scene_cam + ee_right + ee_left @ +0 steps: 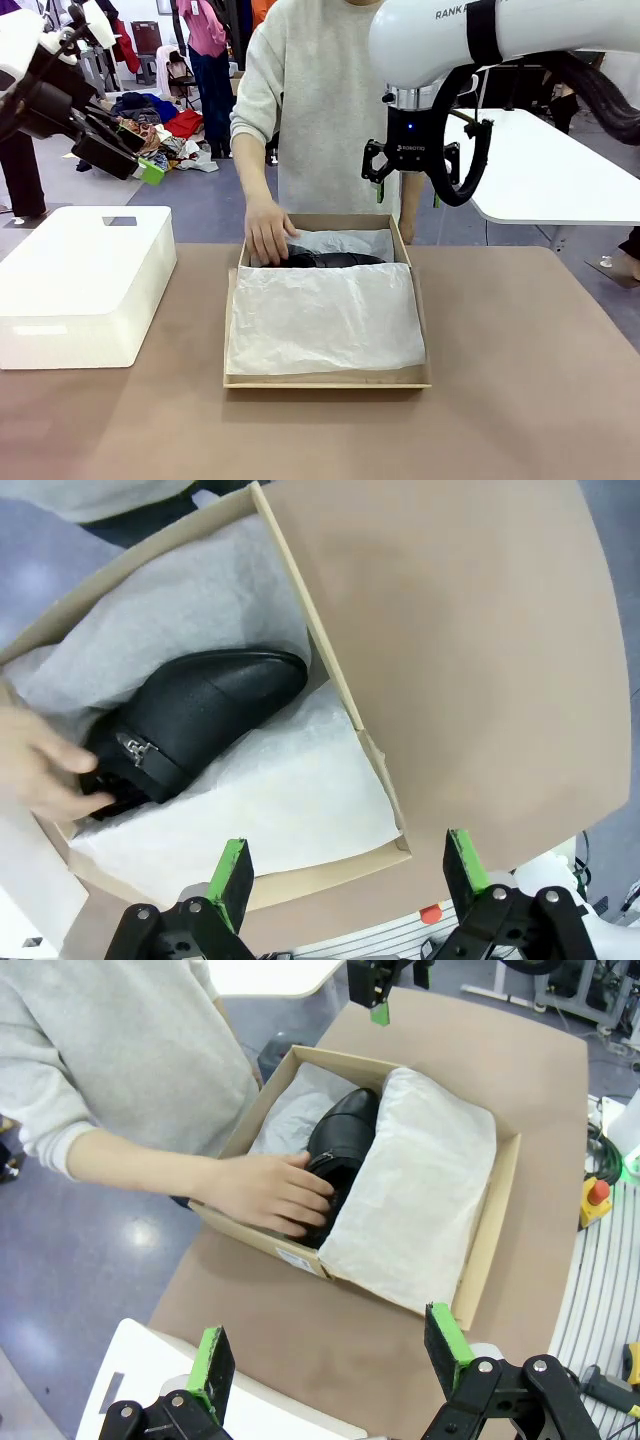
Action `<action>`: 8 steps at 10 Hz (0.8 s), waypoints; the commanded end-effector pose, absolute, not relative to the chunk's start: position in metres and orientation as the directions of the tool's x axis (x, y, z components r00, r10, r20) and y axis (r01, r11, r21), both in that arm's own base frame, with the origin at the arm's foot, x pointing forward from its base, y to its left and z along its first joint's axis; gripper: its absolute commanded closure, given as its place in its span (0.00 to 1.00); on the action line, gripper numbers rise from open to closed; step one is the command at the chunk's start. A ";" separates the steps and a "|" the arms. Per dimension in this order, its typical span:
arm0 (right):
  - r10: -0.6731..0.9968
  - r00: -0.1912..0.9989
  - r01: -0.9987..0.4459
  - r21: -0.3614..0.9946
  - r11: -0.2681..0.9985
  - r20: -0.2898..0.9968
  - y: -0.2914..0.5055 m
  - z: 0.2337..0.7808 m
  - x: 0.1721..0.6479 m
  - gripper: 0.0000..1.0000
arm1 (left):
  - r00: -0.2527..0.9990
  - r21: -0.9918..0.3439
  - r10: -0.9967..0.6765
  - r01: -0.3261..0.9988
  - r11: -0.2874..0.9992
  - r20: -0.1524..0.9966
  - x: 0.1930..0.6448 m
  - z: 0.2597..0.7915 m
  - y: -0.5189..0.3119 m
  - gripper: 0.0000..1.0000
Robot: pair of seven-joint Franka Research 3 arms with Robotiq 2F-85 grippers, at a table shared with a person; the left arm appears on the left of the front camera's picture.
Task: Pack the shoes into the box.
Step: Close the Shoes Box.
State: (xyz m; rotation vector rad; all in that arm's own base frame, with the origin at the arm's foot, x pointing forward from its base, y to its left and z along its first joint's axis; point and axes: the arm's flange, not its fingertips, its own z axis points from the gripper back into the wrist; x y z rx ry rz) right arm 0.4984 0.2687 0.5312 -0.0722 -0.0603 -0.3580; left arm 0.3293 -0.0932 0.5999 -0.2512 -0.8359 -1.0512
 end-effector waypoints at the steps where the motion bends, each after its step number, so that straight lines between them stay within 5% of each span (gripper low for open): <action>1: -0.368 0.927 0.372 -0.047 0.927 0.076 0.275 0.535 0.499 0.00 | 0.219 0.191 -0.661 0.850 0.490 0.718 0.330 0.600 -0.092 0.00; 5: -0.344 0.936 0.349 -0.058 0.936 0.073 0.273 0.532 0.496 0.00 | 0.219 0.191 -0.661 0.850 0.490 0.718 0.330 0.600 -0.092 0.00; 8: -0.030 0.999 0.031 -0.014 0.999 0.016 0.225 0.544 0.489 0.00 | 0.219 0.191 -0.661 0.850 0.490 0.718 0.330 0.600 -0.092 0.00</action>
